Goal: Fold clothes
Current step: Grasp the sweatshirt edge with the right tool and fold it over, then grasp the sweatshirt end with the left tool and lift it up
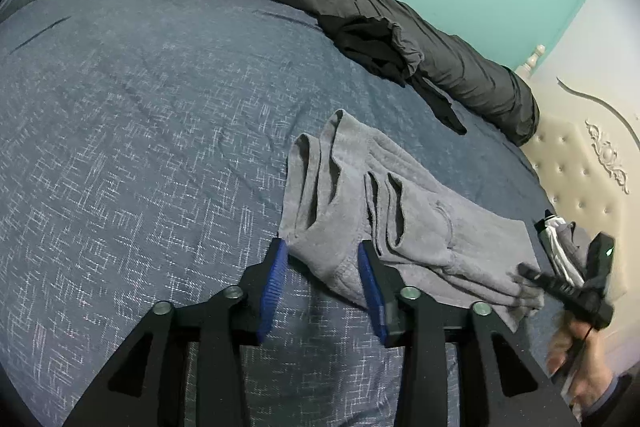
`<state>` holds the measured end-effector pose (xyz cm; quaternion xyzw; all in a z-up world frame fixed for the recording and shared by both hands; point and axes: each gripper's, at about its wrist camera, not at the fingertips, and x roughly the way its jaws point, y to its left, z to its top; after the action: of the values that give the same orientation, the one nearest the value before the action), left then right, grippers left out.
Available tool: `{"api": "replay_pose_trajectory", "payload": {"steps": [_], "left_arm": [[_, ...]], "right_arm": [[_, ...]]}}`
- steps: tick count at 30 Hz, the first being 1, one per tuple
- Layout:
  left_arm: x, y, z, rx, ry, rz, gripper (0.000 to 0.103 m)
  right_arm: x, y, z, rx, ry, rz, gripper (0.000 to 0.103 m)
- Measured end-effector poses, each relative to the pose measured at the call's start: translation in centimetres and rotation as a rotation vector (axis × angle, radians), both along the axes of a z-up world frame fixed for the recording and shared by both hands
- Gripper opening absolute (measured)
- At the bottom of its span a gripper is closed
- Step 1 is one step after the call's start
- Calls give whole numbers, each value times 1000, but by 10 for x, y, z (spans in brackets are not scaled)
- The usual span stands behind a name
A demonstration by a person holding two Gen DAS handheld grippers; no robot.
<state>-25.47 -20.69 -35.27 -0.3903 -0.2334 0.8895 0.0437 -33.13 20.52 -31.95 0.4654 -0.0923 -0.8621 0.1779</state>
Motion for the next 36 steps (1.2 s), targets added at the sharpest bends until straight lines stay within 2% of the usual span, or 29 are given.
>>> {"api": "replay_pose_trajectory", "payload": {"steps": [4,7,13,14,17,20,24,26,28,29,36], "left_arm": [[2,1,-1,10,0,-11,44],[2,0,-1,10,0,-17,44],[3,0,-2,22,-7,-20,44],[3,0,-2,25,-8,-21,46],[3,3,-5,61,-19,-29,57],[2,8,-12,126,-32,-51,62],[-4,22,-26,200,-75,-76,62],[-7,29,-33,218,-95,-79,63],[-10,35,-40,211,-110,-69,71],[-11,37,-43,211,-115,-58,77],[-22,41,-58,259,-100,33,78]], "right_arm": [[7,-31,-28,26,-26,38,10],[13,-41,-45,83,-20,36,10],[22,-48,-38,161,10,22,9],[21,-45,-34,152,22,11,8],[22,-50,-46,196,-2,40,8],[25,-40,-34,133,22,15,8],[32,-21,-16,43,66,-15,8],[43,-5,-6,6,99,-20,8],[52,10,-3,-18,100,-41,8],[56,16,-5,-22,97,-51,8],[83,57,-24,-40,72,-117,8]]}}
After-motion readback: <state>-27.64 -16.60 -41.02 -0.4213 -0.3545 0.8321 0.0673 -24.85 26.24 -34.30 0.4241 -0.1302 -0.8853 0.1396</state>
